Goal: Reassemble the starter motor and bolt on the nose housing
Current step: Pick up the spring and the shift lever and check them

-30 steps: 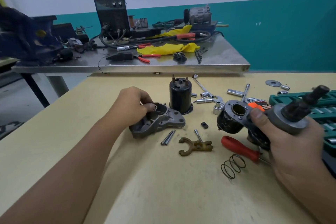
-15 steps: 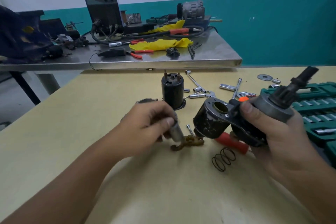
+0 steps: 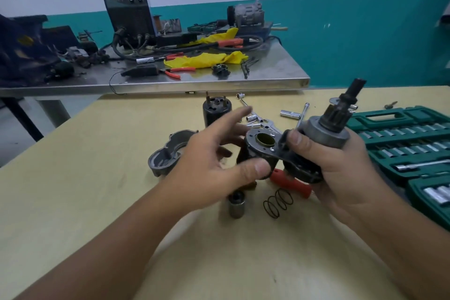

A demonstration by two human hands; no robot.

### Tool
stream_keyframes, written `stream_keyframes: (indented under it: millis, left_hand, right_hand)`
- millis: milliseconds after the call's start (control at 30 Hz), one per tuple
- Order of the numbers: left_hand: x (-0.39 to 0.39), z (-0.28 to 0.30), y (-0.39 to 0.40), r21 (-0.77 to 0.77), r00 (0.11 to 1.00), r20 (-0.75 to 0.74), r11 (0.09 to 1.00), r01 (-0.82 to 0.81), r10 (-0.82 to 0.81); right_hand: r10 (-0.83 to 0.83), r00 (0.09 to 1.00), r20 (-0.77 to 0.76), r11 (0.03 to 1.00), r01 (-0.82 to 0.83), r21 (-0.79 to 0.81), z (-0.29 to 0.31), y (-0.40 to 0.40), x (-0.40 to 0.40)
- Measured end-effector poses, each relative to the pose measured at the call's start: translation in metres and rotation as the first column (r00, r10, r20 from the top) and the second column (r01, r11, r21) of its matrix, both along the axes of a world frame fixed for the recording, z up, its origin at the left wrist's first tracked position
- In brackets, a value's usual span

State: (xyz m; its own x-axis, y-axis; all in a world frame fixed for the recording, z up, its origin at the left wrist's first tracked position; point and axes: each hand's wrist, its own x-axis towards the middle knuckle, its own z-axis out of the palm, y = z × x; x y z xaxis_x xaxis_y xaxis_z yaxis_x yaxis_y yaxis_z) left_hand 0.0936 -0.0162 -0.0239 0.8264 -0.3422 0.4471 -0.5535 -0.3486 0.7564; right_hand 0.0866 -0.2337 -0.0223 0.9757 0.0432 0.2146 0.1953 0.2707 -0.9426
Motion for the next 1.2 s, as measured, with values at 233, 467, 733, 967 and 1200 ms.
stream_keyframes:
  millis: [233, 467, 733, 967, 1200]
  left_hand:
    - [-0.007, 0.003, 0.009, -0.292, 0.996, -0.074, 0.956, 0.032, -0.056]
    - [0.008, 0.024, 0.080, -0.548, 0.959, -0.176, 0.787, -0.283, 0.222]
    - [0.034, 0.012, 0.121, -0.357, 0.744, -0.487, 0.673, -0.648, 0.458]
    - [0.042, 0.004, 0.115, -0.404, 0.646, -0.663, 0.545, -0.734, 0.378]
    - [0.046, -0.003, 0.132, -0.283, 0.514, -0.662, 0.453, -0.845, 0.546]
  right_hand:
    - [0.364, 0.912, -0.191, 0.931, -0.362, 0.049, 0.028, 0.016, -0.001]
    - [-0.052, 0.921, 0.387, 0.548, 0.350, -0.760, -0.009, 0.004, 0.001]
    - [0.270, 0.924, 0.272, 0.008, 0.280, -0.960, -0.029, 0.042, 0.008]
    - [0.149, 0.915, 0.376, 0.202, 0.344, -0.917, -0.035, 0.040, 0.005]
    - [0.022, 0.839, 0.544, 0.502, 0.461, -0.732, -0.033, 0.037, -0.003]
